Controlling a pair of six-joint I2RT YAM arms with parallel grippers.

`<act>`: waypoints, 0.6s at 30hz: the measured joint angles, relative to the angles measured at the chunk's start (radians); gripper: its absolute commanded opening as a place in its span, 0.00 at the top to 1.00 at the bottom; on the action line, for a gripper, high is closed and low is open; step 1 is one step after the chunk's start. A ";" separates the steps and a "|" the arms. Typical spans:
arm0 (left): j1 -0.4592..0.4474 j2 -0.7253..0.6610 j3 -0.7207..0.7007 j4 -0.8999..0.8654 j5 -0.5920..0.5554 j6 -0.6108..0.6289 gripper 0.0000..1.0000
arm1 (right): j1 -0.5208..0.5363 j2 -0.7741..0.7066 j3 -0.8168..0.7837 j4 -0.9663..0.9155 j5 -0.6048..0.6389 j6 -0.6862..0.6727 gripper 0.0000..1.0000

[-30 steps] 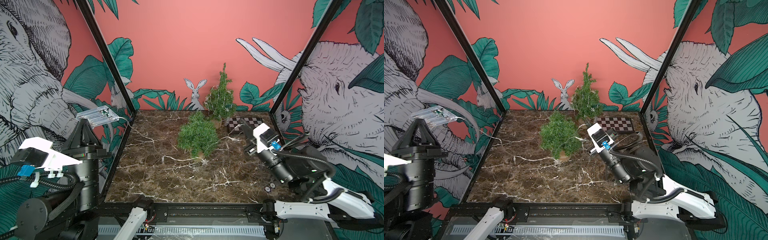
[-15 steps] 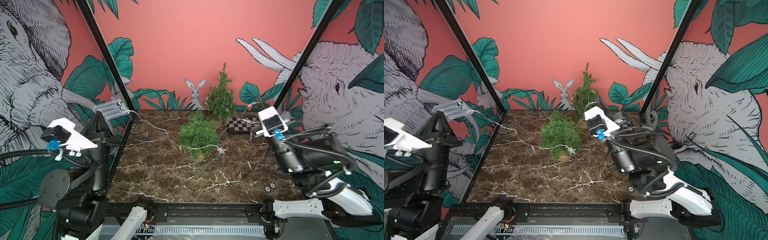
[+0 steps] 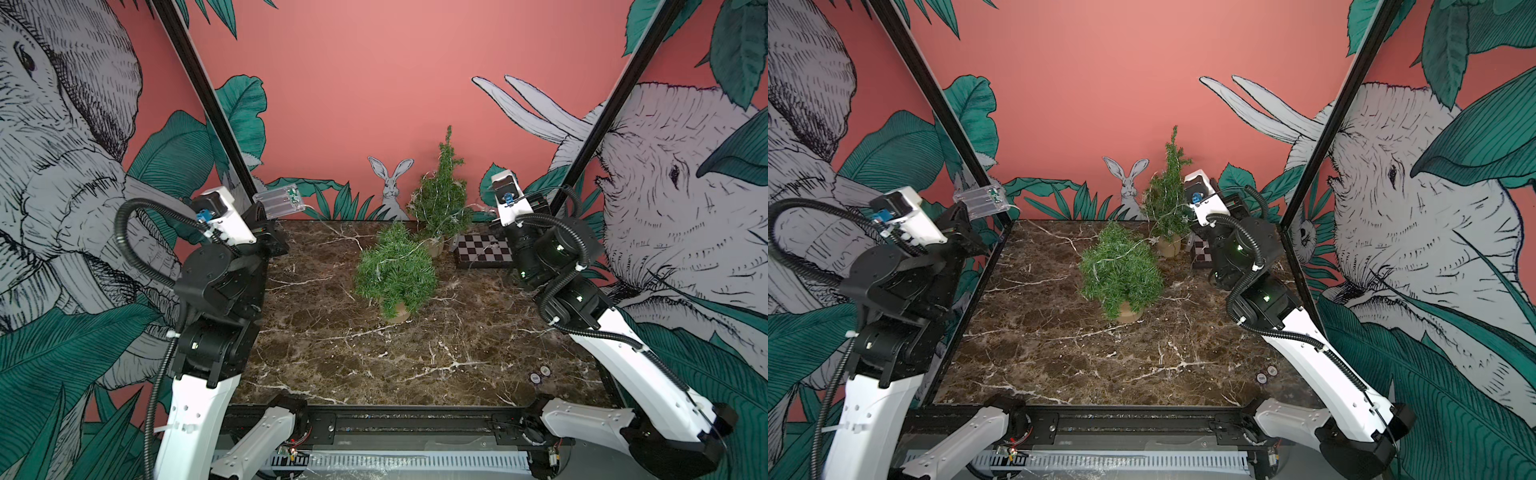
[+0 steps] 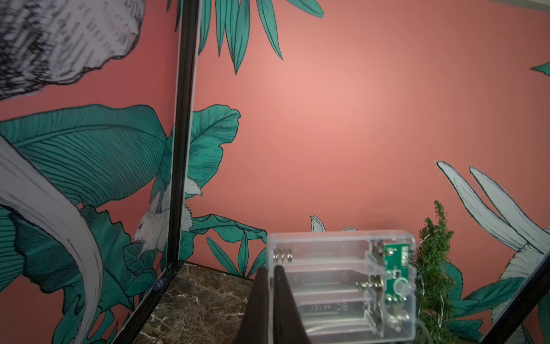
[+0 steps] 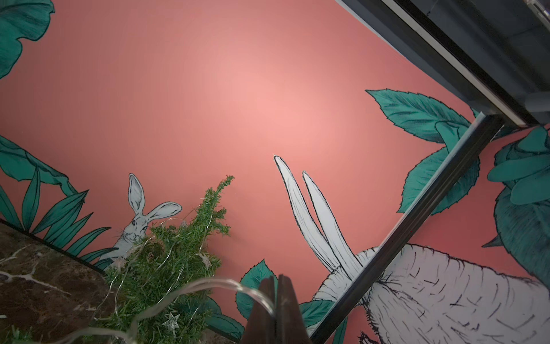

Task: Wrap string light around the christmas tree
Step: Pick up the light string from the center of the board, then wrap the light string around the Christmas tree.

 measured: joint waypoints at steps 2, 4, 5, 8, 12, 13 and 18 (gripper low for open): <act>0.000 -0.051 -0.010 0.028 -0.039 0.004 1.00 | -0.044 0.000 0.000 -0.003 -0.035 0.060 1.00; 0.000 -0.111 -0.029 0.067 -0.077 0.008 1.00 | -0.080 0.000 0.000 -0.001 -0.067 0.108 1.00; 0.000 -0.136 -0.038 0.086 -0.093 0.009 1.00 | -0.089 0.000 0.000 0.002 -0.081 0.122 1.00; 0.000 -0.193 -0.057 0.150 -0.137 0.019 1.00 | -0.103 0.000 -0.001 0.023 -0.124 0.167 1.00; 0.001 -0.182 -0.050 0.183 -0.212 0.046 1.00 | -0.111 0.006 0.004 0.056 -0.170 0.213 1.00; 0.001 -0.159 -0.032 0.166 -0.222 0.043 1.00 | -0.113 0.014 0.013 0.066 -0.183 0.226 1.00; 0.001 0.049 0.132 0.077 -0.118 0.008 1.00 | -0.116 0.085 0.083 0.114 -0.244 0.284 1.00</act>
